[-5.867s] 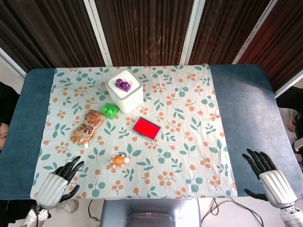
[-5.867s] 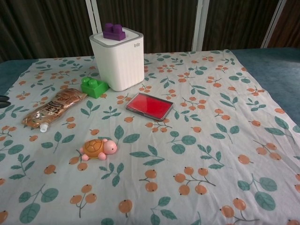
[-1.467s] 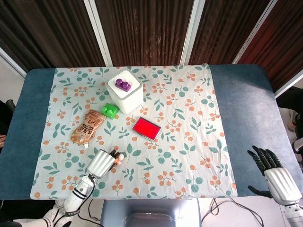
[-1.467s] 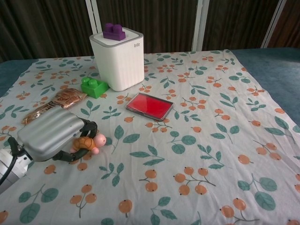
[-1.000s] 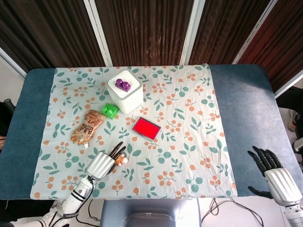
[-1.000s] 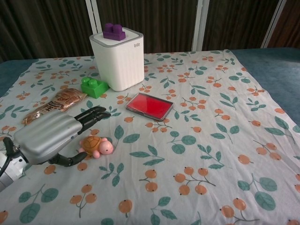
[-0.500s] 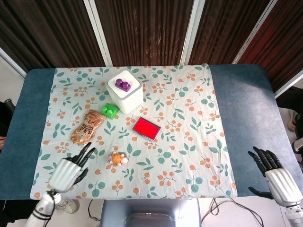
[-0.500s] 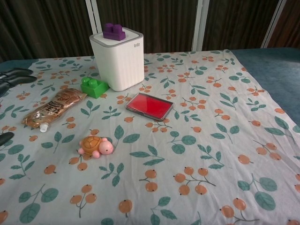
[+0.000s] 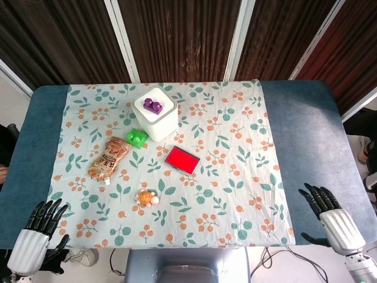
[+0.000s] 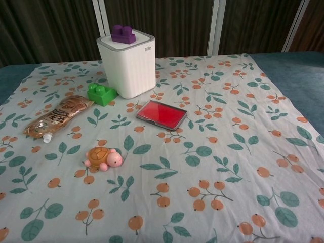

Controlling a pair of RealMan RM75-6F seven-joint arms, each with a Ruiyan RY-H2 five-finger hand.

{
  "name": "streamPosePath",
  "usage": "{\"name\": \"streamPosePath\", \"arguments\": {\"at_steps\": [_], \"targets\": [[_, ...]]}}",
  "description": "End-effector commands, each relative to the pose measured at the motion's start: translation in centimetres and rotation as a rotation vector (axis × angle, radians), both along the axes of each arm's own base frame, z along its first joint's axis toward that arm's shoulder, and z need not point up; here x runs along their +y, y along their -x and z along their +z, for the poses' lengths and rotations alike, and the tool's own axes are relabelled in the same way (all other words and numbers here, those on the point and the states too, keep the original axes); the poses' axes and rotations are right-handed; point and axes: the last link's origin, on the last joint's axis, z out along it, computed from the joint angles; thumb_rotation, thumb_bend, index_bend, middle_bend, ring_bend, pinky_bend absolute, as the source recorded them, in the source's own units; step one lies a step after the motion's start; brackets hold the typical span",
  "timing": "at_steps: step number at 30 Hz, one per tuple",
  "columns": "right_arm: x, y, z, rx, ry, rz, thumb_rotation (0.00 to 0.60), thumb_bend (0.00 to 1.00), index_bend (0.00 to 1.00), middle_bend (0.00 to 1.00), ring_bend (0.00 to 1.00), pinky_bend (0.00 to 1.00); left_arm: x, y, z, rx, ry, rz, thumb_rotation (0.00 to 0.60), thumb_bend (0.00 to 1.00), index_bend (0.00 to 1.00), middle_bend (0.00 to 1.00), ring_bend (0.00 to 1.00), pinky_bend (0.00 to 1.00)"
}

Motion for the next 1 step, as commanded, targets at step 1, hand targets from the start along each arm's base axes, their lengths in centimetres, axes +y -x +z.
{"name": "streamPosePath", "arguments": {"at_steps": [1], "targets": [[-0.09, 0.09, -0.09, 0.005, 0.0, -0.006, 0.6, 0.18, 0.0, 0.0, 0.0, 0.0, -0.17, 0.12, 0.18, 0.012, 0.01, 0.021, 0.6, 0.33, 0.0, 0.0, 0.0, 0.07]]}}
